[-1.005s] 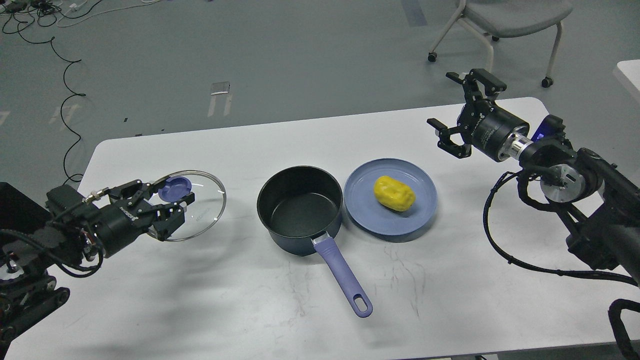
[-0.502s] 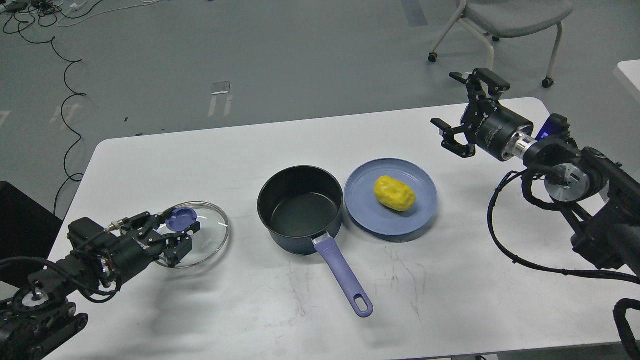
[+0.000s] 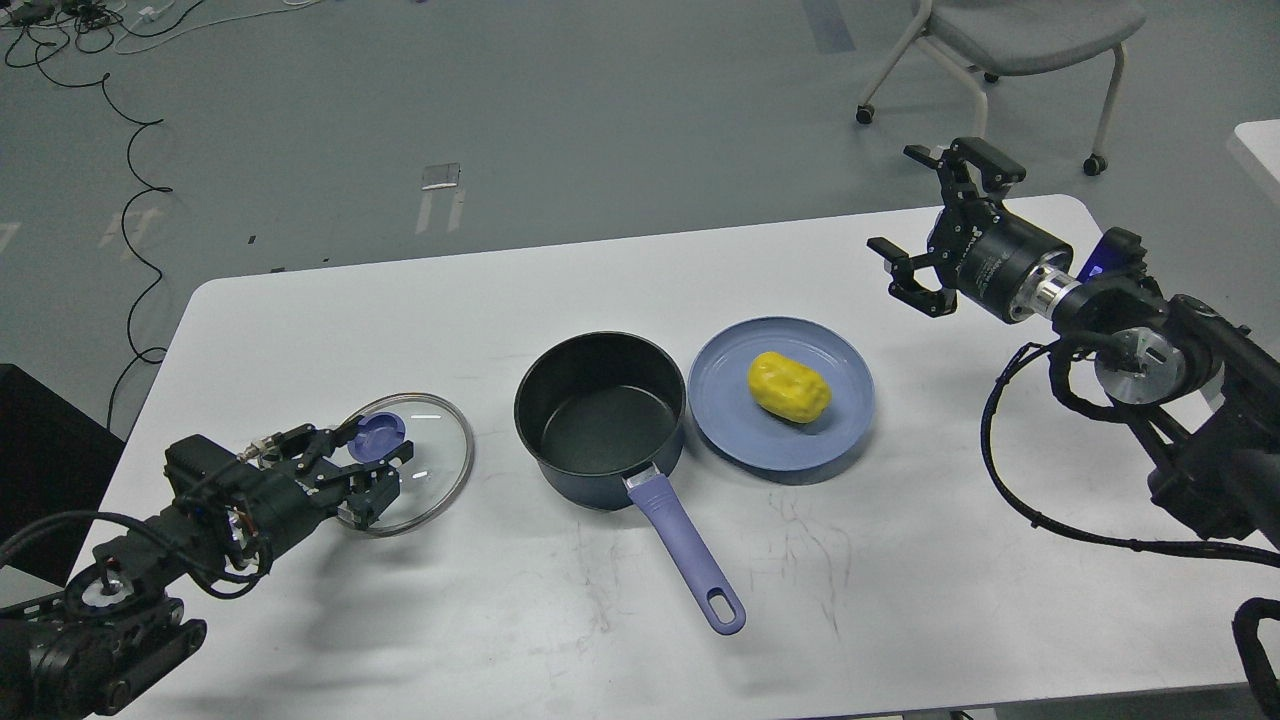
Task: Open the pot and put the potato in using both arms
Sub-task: 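Set the glass lid on the table beside the pot and release, then move the right gripper down onto the yellow potato and grasp it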
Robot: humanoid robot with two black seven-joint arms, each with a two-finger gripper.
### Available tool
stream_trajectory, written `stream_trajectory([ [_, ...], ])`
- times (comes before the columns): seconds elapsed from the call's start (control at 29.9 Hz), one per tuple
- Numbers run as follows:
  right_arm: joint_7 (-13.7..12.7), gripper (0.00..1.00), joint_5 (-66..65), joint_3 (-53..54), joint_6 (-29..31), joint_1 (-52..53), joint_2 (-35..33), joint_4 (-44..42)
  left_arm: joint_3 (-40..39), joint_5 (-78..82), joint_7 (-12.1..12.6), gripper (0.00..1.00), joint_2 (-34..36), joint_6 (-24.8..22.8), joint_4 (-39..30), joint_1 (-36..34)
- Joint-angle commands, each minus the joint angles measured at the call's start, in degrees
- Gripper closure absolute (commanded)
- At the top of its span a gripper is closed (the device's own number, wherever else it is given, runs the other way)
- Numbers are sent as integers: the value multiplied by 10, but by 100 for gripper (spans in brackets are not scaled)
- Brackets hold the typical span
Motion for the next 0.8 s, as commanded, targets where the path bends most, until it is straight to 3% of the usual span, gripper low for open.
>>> stream_trajectory([
  [0.0, 0, 0, 0, 0, 1, 1, 0, 0, 0, -28, 0, 3, 0, 0, 1, -3],
  [0.3, 0, 0, -1, -5, 4, 5, -9, 2, -10, -84, 0, 2, 9, 0, -22, -29],
  [0.44, 1, 0, -32, -80, 4, 37, -37, 4, -10, -210, 0, 2, 32, 0, -94, -74],
  [0.57, 10, 0, -127, -124, 5, 55, -50, 15, -10, -319, 0, 2, 31, 0, -111, -126],
  [0.7, 32, 0, -276, -188, 4, 83, -64, 36, -15, -495, 0, 2, 30, -101, -110, -189],
  [0.77, 66, 0, -345, -230, 3, 102, -79, 50, -15, -585, 0, 2, 30, -158, -110, -224],
])
